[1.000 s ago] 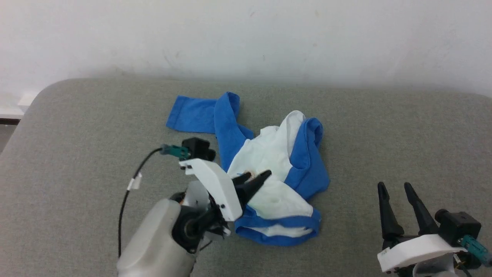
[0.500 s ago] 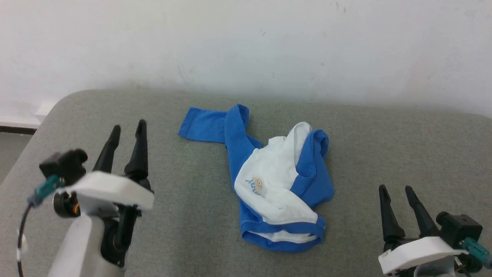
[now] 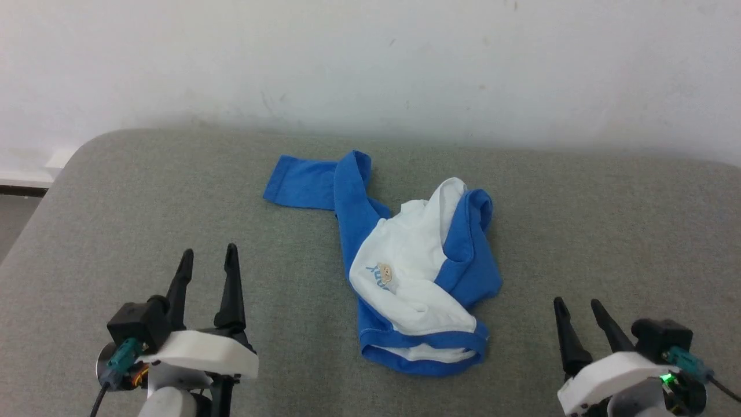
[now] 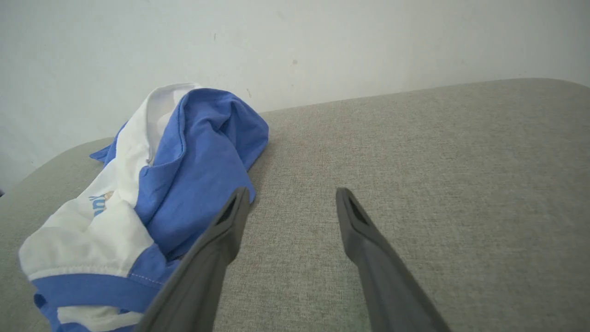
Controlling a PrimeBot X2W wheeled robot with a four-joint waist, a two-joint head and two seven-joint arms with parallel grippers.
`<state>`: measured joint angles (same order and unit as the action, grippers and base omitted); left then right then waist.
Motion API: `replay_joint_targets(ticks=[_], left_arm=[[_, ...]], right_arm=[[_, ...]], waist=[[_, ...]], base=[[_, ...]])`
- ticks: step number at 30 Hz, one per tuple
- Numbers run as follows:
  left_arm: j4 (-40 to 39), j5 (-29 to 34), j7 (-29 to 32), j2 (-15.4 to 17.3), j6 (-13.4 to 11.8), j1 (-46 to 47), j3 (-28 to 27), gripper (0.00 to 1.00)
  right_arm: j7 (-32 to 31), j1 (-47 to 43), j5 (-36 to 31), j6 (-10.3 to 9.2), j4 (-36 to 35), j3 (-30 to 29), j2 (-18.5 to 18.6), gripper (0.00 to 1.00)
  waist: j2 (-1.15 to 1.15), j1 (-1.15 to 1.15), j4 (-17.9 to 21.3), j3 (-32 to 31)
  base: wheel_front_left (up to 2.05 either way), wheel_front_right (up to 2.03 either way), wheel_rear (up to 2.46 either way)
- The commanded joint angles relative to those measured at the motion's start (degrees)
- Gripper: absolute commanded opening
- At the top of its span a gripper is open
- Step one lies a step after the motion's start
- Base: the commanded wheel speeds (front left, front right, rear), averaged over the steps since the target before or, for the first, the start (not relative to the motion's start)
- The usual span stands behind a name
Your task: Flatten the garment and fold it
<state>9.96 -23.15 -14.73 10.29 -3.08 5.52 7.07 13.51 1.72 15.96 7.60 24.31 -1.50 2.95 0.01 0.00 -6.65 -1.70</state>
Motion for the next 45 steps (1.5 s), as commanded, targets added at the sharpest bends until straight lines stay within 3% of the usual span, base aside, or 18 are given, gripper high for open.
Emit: replay_joint_targets(ticks=[1, 6, 14, 22, 25, 29, 33, 38, 45], left_arm=[[-0.56, 0.93, -0.25, -0.78, 0.08, -1.07, -0.77, 1.0], [-1.45, 3.25, -0.26, -3.05, 1.05, -1.32, -2.04, 1.0], [-1.3, 4.89, -0.26, -5.83, 4.02, 1.17, -2.61, 1.0], [-0.22, 5.72, -0.27, -6.97, 5.97, 2.14, -3.02, 1.0], [0.04, 5.72, -0.27, -7.17, 6.31, 2.15, -3.25, 1.0], [0.38, 5.65, -0.27, -7.31, 6.66, 2.29, -3.66, 1.0], [0.42, 5.73, -0.27, -7.37, 6.97, 2.1, -3.87, 1.0], [0.51, 4.93, -0.27, -7.39, 7.08, 1.76, -3.8, 1.0], [1.24, 3.69, -0.27, -7.4, 7.15, 1.64, -2.98, 1.0]], right_arm=[[-1.3, 2.45, -0.16, -0.11, 0.61, 0.29, -0.07, 1.0], [-11.92, 10.66, -2.36, -0.11, 3.29, 1.68, -0.07, 1.0], [-34.09, 24.7, -12.7, -0.11, 11.31, 5.08, -0.07, 1.0], [-42.61, 27.77, -17.37, -0.11, 17.87, 7.24, -0.07, 1.0], [-42.42, 27.89, -17.24, -0.11, 18.5, 7.16, -0.07, 0.0], [-40.47, 28.1, -15.15, -0.11, 17.26, 6.56, -0.07, 0.0], [-36.74, 28.31, -14.6, -0.11, 12.8, 2.23, -0.07, 0.0], [-34.53, 26.0, -15.2, -0.11, 3.48, -9.8, 0.42, 0.0], [-38.64, 16.26, -18.99, -0.11, -3.23, -26.8, 0.39, 0.0]], waist=[[-0.01, 0.0, -0.06, 0.7], [-0.01, 0.0, -0.55, 2.94], [-0.01, 0.0, -3.99, 7.38], [-0.01, 0.0, -6.17, 9.96], [-0.01, 0.0, -5.97, 10.29], [-0.01, 0.0, -4.55, 10.01], [-0.01, 0.0, -2.47, 9.09], [-0.01, 0.0, -0.24, 8.03], [-0.01, 0.0, 0.86, 7.71]], base=[[0.0, 0.0, 0.0], [0.0, 0.0, 0.0], [0.0, 0.0, 0.0], [0.0, 0.0, 0.0], [0.0, 0.0, 0.0], [0.0, 0.0, 0.0], [0.0, 0.0, 0.0], [0.0, 0.0, 0.0], [0.0, 0.0, 0.0]])
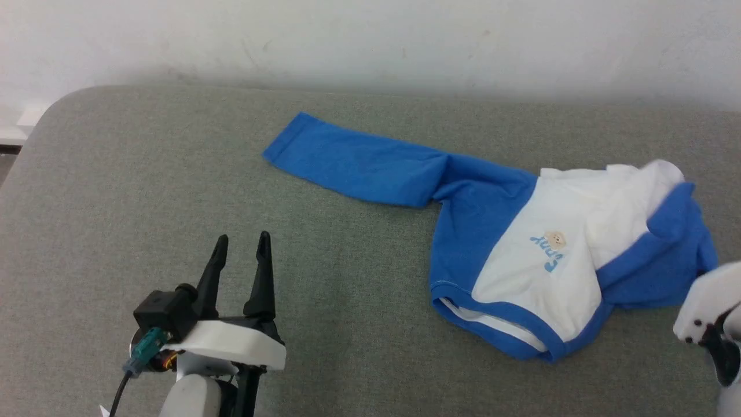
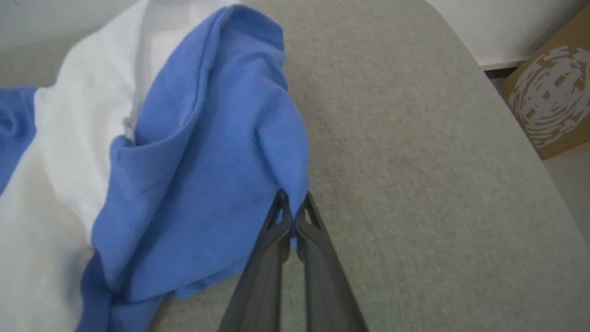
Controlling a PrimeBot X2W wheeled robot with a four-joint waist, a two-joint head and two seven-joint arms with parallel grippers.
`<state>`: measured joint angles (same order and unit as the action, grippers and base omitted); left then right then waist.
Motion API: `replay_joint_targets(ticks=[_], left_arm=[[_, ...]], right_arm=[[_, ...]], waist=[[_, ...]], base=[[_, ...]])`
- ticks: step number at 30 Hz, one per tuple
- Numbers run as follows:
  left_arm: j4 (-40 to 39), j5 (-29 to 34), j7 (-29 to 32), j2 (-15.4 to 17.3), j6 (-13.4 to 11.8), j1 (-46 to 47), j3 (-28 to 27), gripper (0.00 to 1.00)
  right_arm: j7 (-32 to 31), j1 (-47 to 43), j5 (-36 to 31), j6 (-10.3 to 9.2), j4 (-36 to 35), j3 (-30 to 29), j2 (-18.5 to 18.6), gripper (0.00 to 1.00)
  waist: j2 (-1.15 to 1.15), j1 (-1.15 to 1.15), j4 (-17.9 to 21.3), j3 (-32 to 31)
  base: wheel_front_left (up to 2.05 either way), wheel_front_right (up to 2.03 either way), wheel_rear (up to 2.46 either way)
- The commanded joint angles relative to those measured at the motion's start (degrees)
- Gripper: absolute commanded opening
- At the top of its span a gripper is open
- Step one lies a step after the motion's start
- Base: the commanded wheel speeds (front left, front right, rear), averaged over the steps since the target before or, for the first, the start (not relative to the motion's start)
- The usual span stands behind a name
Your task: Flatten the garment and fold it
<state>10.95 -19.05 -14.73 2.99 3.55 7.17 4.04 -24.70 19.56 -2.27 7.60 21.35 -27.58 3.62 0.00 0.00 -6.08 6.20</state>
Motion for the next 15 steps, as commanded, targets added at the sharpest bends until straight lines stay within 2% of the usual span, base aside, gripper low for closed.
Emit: replay_joint_targets(ticks=[1, 2, 3, 4, 8, 15], left_arm=[[0.31, -0.48, -0.27, -0.11, 0.54, -0.1, 0.01, 1.0], [0.34, -0.49, -0.27, -0.11, 0.57, -0.2, -0.08, 1.0], [0.42, -0.49, -0.27, -0.11, 0.6, -0.28, -0.17, 1.0], [0.52, -0.46, -0.27, -0.11, 0.64, -0.31, -0.25, 1.0], [0.96, -0.52, -0.27, -0.11, 0.86, -0.21, -0.39, 1.0], [3.3, -4.84, 0.05, -0.11, 1.09, 2.16, 1.41, 1.0]], right_arm=[[-0.87, -2.9, -0.88, -0.11, -0.43, -1.57, -0.41, 0.0], [-1.0, -3.8, -0.42, -0.11, -0.56, -2.37, -0.53, 0.0], [-0.61, -4.47, 0.06, -0.11, -0.85, -2.6, -0.62, 0.2], [0.29, -4.9, 0.9, -0.11, -1.19, -2.7, -0.67, 1.0], [7.53, -5.44, 7.91, -0.11, -2.13, -3.33, -0.72, 1.0], [20.88, -8.9, 13.82, -0.11, -4.89, -4.75, -0.73, 1.0]], waist=[[0.0, 0.0, 0.41, -0.2], [0.0, 0.0, 0.54, -0.16], [0.0, 0.0, 0.63, -0.11], [0.0, 0.0, 0.67, -0.05], [0.0, 0.0, 0.47, -0.34], [0.0, 0.0, 1.72, -0.57]], base=[[0.0, 0.0, 0.0], [0.0, 0.0, 0.0], [0.0, 0.0, 0.0], [0.0, 0.0, 0.0], [0.0, 0.0, 0.0], [0.0, 0.0, 0.0]])
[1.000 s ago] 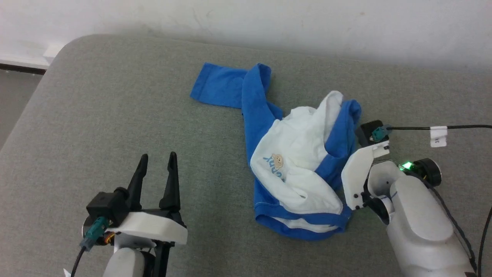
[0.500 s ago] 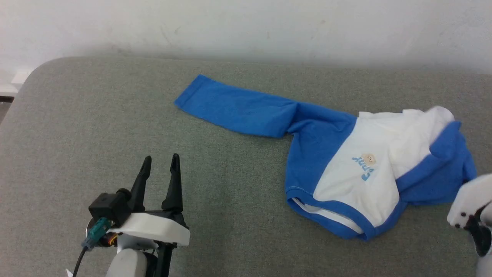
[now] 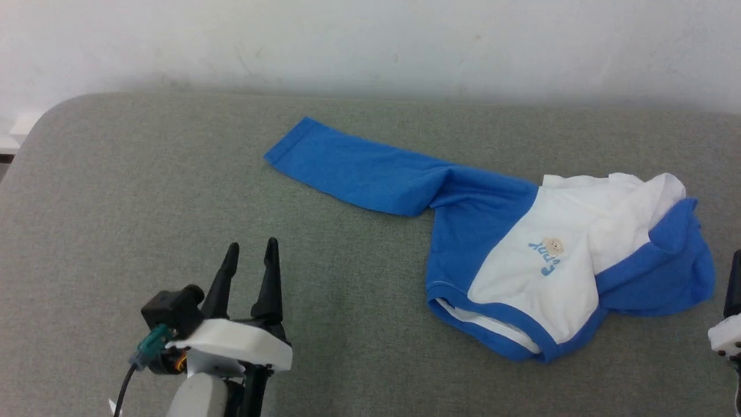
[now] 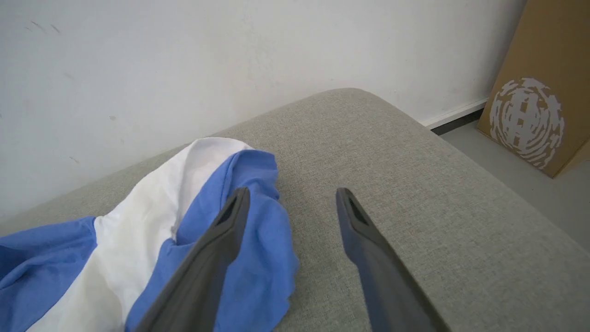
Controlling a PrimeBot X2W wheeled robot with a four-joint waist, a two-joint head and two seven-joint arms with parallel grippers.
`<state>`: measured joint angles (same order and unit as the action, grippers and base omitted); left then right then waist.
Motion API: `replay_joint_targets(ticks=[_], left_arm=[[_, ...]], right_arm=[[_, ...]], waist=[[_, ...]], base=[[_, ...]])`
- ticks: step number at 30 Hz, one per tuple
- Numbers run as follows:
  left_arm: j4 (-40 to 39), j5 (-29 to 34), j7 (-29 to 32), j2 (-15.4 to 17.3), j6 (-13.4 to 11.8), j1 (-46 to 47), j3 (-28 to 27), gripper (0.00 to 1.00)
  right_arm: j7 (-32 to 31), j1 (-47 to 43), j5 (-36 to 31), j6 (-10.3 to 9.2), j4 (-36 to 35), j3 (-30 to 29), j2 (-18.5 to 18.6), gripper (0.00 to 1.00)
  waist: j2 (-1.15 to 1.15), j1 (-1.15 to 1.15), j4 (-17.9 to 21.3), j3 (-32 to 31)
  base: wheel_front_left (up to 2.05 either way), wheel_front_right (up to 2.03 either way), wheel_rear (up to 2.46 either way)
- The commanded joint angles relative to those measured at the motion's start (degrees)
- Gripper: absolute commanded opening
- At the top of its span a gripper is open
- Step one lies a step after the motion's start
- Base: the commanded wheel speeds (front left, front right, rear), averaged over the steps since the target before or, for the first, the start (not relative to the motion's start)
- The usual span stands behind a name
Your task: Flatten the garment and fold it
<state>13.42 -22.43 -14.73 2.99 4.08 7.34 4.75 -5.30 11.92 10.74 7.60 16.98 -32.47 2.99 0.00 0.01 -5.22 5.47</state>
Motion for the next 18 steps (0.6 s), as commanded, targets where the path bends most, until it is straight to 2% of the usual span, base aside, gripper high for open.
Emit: replay_joint_targets(ticks=[1, 4, 7, 13, 16, 18], left_arm=[[0.83, -1.45, 0.05, -0.11, 0.56, 1.99, 0.69, 1.0], [3.44, -3.0, 3.47, -0.11, 0.82, 6.88, 1.88, 1.0], [6.92, -4.28, 9.74, -0.11, -0.29, 14.06, 2.62, 1.0], [18.13, -1.51, 28.41, 1.67, -3.63, 28.14, 6.83, 1.0], [22.6, 1.0, 33.96, 2.96, -3.71, 33.51, 9.52, 1.0], [25.2, 2.35, 36.62, 3.37, -2.82, 35.9, 11.49, 1.0]], right_arm=[[1.48, -1.26, 0.81, -0.11, -0.51, 0.14, -0.1, 1.0], [3.98, -1.97, 1.9, -0.11, -1.08, 1.8, -0.11, 1.0], [4.91, -1.86, 2.78, -0.11, -1.66, 4.21, -0.11, 1.0], [5.43, -0.66, 4.12, -0.11, -2.3, 8.31, -0.11, 1.0], [6.07, -0.11, 4.99, -0.11, -1.99, 9.33, -0.11, 1.0], [6.55, 0.18, 5.6, -0.11, -1.45, 9.84, -0.11, 1.0]], waist=[[0.0, -0.01, 0.85, 0.15], [0.0, -0.01, 2.93, 1.16], [0.0, -0.01, 5.47, 2.51], [0.0, -0.01, 10.77, 6.17], [0.0, -0.01, 13.08, 8.16], [0.0, -0.01, 14.28, 9.43]], base=[[0.0, 0.0, 0.0], [0.0, 0.0, 0.0], [0.0, 0.0, 0.0], [0.0, 0.0, 0.0], [0.0, 0.0, 0.0], [0.0, 0.0, 0.0]])
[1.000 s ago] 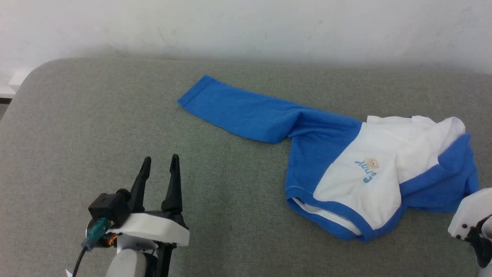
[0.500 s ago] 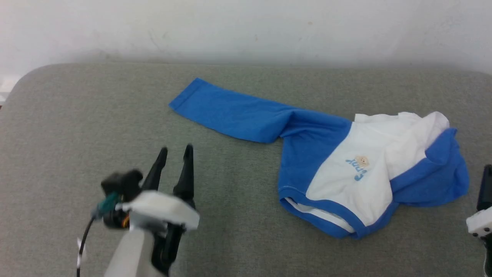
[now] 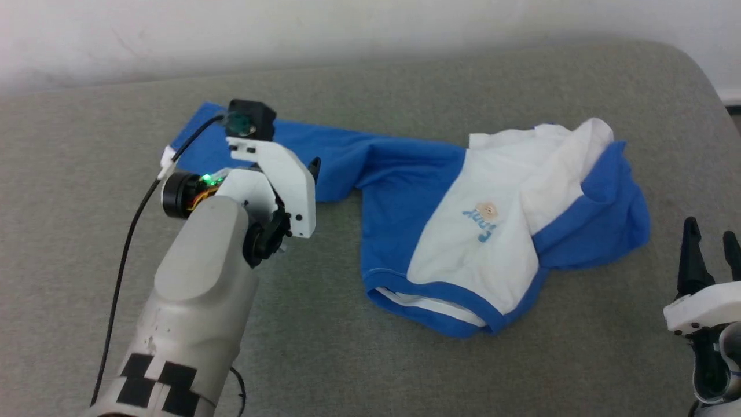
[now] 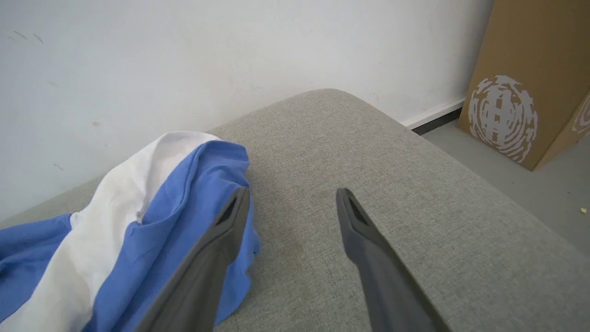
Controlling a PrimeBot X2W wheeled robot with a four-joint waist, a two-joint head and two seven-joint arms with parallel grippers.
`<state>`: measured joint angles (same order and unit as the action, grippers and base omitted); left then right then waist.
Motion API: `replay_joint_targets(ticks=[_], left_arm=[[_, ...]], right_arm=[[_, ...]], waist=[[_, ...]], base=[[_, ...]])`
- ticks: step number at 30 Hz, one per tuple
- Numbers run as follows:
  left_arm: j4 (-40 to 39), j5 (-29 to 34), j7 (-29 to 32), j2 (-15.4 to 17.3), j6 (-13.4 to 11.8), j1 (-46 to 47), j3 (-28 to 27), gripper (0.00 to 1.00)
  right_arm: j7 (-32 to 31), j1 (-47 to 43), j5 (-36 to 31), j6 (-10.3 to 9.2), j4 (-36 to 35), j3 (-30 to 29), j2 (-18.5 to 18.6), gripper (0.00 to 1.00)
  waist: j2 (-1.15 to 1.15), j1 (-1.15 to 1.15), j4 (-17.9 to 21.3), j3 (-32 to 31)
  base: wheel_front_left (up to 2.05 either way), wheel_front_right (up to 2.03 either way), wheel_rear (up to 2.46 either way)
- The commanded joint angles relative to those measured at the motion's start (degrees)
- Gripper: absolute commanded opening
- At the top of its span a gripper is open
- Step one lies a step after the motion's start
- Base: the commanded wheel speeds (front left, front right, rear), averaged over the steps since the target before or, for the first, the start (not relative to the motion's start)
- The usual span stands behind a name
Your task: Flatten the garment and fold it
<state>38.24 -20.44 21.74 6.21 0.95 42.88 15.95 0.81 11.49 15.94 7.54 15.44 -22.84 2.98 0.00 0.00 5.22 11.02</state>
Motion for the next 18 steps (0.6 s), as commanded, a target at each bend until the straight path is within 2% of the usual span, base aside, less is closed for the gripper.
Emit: replay_joint_targets(ticks=[1, 6, 10, 11, 12, 18], left_arm=[[1.52, 0.95, 0.97, 0.32, 0.74, 1.3, 1.13, 1.0], [5.58, 1.54, 2.35, 0.17, 2.07, 3.65, 2.99, 1.0], [8.25, 2.5, 2.01, 0.65, 1.91, 4.24, 4.09, 1.0], [8.44, 2.42, 0.84, 0.74, 1.53, 4.41, 3.8, 0.35], [8.77, 2.25, 0.0, 0.65, 1.37, 4.48, 3.61, 0.0], [9.12, -1.0, -5.95, -0.22, 1.68, 5.13, 0.91, 0.0]], right_arm=[[0.74, 0.78, 0.67, -0.05, 0.43, 0.42, -0.1, 1.0], [2.28, 1.48, 1.64, -0.05, 2.5, 1.33, -0.1, 1.0], [3.49, 1.94, 1.8, -0.05, 3.88, 1.56, -0.1, 1.0], [3.74, 2.05, 1.81, -0.05, 4.21, 1.56, -0.1, 1.0], [3.99, 2.08, 1.81, -0.05, 4.56, 1.45, -0.1, 1.0], [4.63, 1.84, 0.92, -0.05, 6.79, 0.83, -0.1, 1.0]], waist=[[0.0, 0.0, 4.38, 4.47], [0.0, 0.0, 6.08, 6.57], [0.0, 0.0, 6.24, 7.24], [0.0, 0.0, 6.14, 7.26], [0.0, 0.0, 5.81, 7.11], [0.0, 0.0, 2.24, 4.71]], base=[[0.0, 0.0, 0.0], [0.0, 0.0, 0.0], [0.0, 0.0, 0.0], [0.0, 0.0, 0.0], [0.0, 0.0, 0.0], [0.0, 0.0, 0.0]])
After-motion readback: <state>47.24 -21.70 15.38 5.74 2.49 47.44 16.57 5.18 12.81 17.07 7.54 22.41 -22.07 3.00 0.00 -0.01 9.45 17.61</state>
